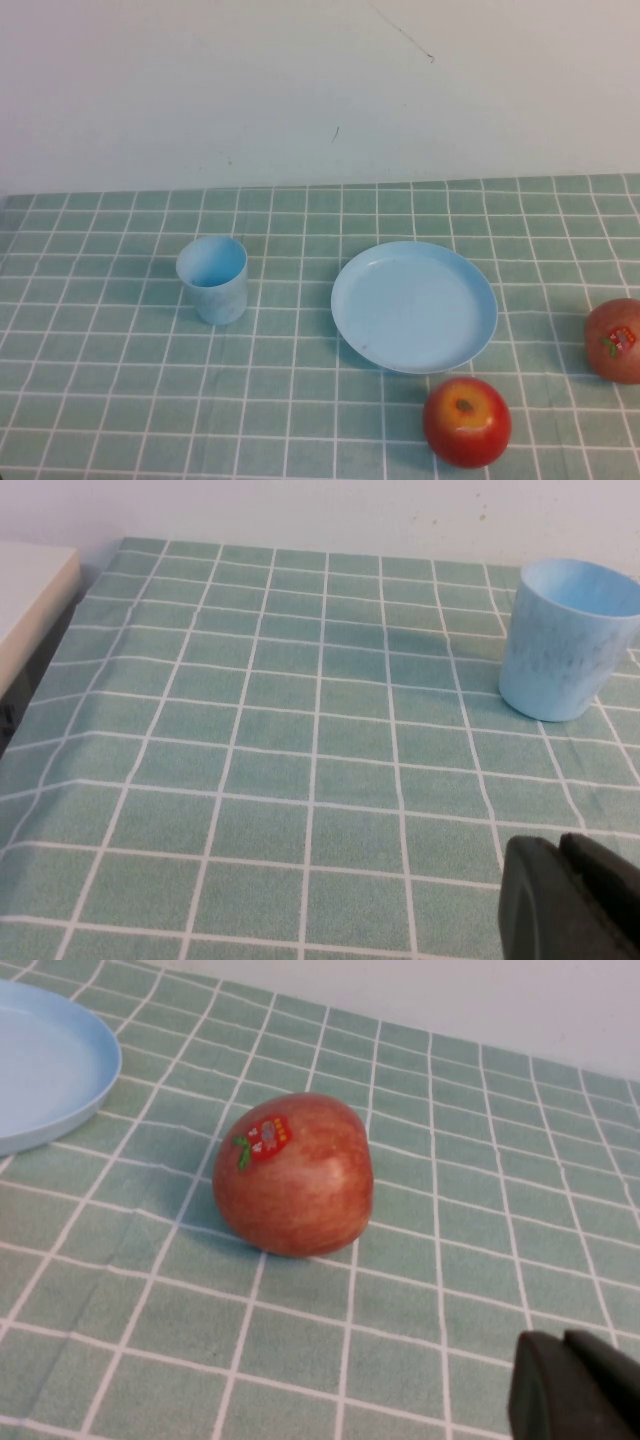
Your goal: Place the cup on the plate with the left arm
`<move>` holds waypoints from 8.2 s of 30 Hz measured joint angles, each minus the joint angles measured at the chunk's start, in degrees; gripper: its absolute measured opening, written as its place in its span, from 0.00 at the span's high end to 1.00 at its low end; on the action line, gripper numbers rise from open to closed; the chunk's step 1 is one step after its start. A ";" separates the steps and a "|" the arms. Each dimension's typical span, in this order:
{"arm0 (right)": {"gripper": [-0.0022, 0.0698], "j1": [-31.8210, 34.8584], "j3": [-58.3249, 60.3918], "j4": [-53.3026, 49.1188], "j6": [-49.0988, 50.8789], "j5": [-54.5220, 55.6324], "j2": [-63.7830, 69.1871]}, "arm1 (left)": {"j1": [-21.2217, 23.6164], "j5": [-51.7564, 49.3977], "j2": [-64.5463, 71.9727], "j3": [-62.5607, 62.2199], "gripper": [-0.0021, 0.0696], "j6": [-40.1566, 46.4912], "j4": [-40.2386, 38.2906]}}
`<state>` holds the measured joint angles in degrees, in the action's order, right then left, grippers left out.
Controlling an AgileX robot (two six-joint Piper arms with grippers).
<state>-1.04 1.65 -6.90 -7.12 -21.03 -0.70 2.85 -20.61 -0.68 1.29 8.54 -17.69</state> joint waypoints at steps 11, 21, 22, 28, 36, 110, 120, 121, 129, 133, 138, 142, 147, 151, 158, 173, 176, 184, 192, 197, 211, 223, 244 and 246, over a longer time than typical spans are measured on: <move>0.97 0.00 0.00 0.00 0.00 0.00 0.00 | 0.00 0.00 0.00 0.00 0.96 0.00 0.00; 0.97 0.00 0.00 0.00 0.00 0.00 0.00 | 0.00 0.13 0.00 0.00 0.96 0.00 0.00; 0.97 0.00 0.00 0.00 0.00 0.00 0.00 | 0.00 0.52 0.00 0.00 0.96 0.00 0.10; 0.97 0.00 0.00 0.00 0.00 0.00 0.00 | 0.00 6.89 0.00 0.22 0.96 0.00 -3.20; 0.97 0.00 0.00 0.00 0.00 0.00 0.00 | 0.00 33.74 0.00 0.45 0.96 -8.54 -17.35; 0.97 0.00 0.00 0.00 0.00 0.00 0.00 | -13.10 -34.28 104.52 -87.69 0.38 -2.67 7.24; 0.97 0.00 0.00 0.00 0.00 0.00 0.00 | -13.48 -32.61 115.53 -92.52 0.38 -4.73 9.28; 0.97 0.00 0.00 0.00 0.00 0.00 0.00 | -13.48 -31.82 116.33 -92.66 0.38 -4.90 9.12; 0.97 0.00 0.00 0.00 0.00 0.00 0.00 | -13.59 -29.90 120.46 -93.51 0.86 -8.54 8.68; 0.97 0.00 0.00 0.00 0.00 0.00 0.00 | -13.66 -32.96 120.46 -98.70 0.94 -7.20 8.52; 0.97 0.00 0.00 0.00 0.00 0.00 0.00 | -16.03 -39.11 120.46 -107.87 0.94 -3.56 4.95; 0.97 0.00 0.00 0.00 0.00 0.00 0.00 | -21.06 -41.09 120.46 -111.91 0.94 -2.22 3.29; 0.97 0.00 0.00 0.00 0.00 0.00 0.00 | -29.03 -39.27 120.82 -112.59 0.94 -1.75 1.82; 0.97 0.00 0.00 0.00 0.00 0.00 0.00 | -34.82 -36.90 122.18 -112.59 0.94 -1.25 2.23; 0.97 0.00 0.00 0.00 0.00 0.00 0.00 | -39.21 -34.94 126.00 -112.59 0.94 -1.12 7.27; 0.97 0.00 0.00 0.00 0.00 0.00 0.00 | -39.60 -39.19 129.03 -119.82 0.61 -3.18 10.60; 0.97 0.00 0.00 0.00 0.00 0.00 0.00 | -39.60 -42.50 127.67 -125.16 0.67 -4.23 12.07; 0.97 0.00 0.00 0.00 0.00 0.00 0.00 | -40.29 -49.70 114.27 -131.61 0.95 -5.63 13.27; 0.97 0.00 0.00 0.00 0.00 0.00 0.00 | -46.16 -51.43 102.39 -126.16 0.97 -7.38 14.50; 0.97 0.00 0.00 0.00 0.00 0.00 0.00 | -52.54 -51.90 94.91 -118.02 0.97 -10.29 17.69; 0.97 0.00 0.00 0.00 0.00 0.00 0.00 | -57.76 -52.30 91.26 -114.81 0.97 -9.72 18.68; 0.97 0.00 0.00 0.00 0.00 0.00 0.00 | -51.59 -44.42 91.09 -106.84 0.97 -21.31 37.25; 0.97 0.00 0.00 0.00 0.00 0.00 0.00 | -16.36 -23.17 47.97 -64.62 0.97 -22.62 25.20; 0.97 0.00 0.00 0.00 0.00 0.00 0.00 | -12.95 -20.55 41.82 -57.92 0.97 -22.62 25.04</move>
<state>-1.04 1.65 -6.90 -7.12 -21.03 -0.70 -10.10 -41.16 41.13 -56.63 -14.08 7.35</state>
